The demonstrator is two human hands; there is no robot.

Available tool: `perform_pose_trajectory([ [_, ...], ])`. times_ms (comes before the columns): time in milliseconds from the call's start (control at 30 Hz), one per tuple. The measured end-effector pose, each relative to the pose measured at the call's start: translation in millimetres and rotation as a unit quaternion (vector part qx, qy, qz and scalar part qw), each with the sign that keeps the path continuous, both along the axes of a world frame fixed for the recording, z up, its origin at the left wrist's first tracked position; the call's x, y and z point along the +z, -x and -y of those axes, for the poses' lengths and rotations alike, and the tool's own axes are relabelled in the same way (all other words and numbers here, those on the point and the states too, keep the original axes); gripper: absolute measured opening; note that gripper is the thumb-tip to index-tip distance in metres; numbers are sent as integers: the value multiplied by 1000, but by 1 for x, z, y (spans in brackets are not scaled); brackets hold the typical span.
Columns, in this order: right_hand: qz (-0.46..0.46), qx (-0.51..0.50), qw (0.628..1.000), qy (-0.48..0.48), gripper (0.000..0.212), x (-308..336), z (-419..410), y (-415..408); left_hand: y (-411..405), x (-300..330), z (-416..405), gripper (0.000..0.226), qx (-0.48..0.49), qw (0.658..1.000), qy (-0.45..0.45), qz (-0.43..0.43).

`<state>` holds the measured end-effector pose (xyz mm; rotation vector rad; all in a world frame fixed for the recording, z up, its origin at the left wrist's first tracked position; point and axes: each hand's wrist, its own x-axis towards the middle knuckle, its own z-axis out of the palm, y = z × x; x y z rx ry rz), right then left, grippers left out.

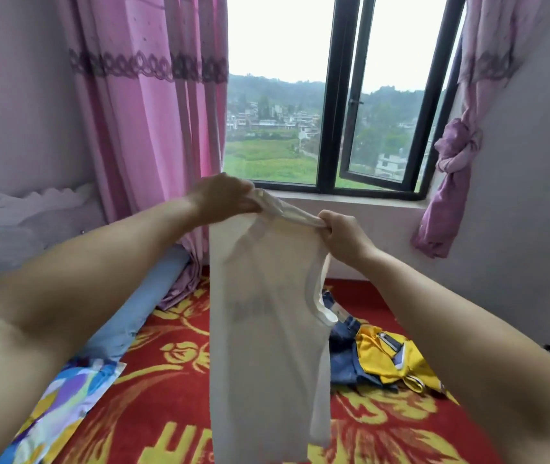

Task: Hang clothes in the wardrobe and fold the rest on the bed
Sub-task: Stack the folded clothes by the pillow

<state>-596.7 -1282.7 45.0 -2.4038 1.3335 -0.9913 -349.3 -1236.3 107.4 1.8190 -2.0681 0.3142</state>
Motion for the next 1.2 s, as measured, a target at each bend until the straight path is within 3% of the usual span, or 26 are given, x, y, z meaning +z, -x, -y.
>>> perform_pose_trajectory([
  [100, -5, 34, 999, 15, 29, 25, 4, -3, -4, 16, -25, 44, -61, 995, 78, 16],
  [167, 4, 75, 997, -24, 23, 24, 4, 1, 3, 7, -47, 40, -112, 989, 95, 9],
  [367, -42, 144, 981, -122, 39, -94, -35, 19, 23, -134, -121, 27, -146, 989, 9, 0],
  [467, -114, 193, 958, -179, 27, -209, -66, 30, 40, -249, -157, 37, -176, 978, -110, 17],
  [533, -153, 229, 932, -234, 25, -296, -98, 42, 61, -334, -193, 35, -101, 952, -287, 21],
  [600, -209, 266, 890, -307, 26, -370, -133, 57, 75, -420, -233, 32, -11, 928, -371, -39],
  [667, -259, 293, 855, -341, 26, -434, -169, 72, 103, -494, -274, 43, 14, 866, -477, -152],
  [733, -298, 296, 829, -369, 28, -482, -199, 88, 129, -545, -306, 59, 17, 841, -494, -223],
  [800, -334, 307, 800, -393, 32, -513, -226, 103, 151, -575, -336, 56, -36, 814, -542, -206],
  [900, -373, 329, 757, -425, 34, -539, -260, 121, 167, -601, -367, 24, -99, 779, -604, -139],
  [967, -382, 331, 745, -435, 34, -544, -272, 129, 168, -606, -374, 24, -93, 750, -640, -136],
  [1000, -384, 332, 741, -439, 33, -546, -274, 131, 167, -607, -373, 21, -66, 730, -662, -153],
  [1100, -377, 325, 741, -450, 21, -548, -264, 126, 156, -613, -358, 11, -24, 722, -663, -193],
  [1200, -340, 287, 764, -467, 22, -549, -235, 107, 124, -618, -328, 27, -6, 721, -659, -213],
])
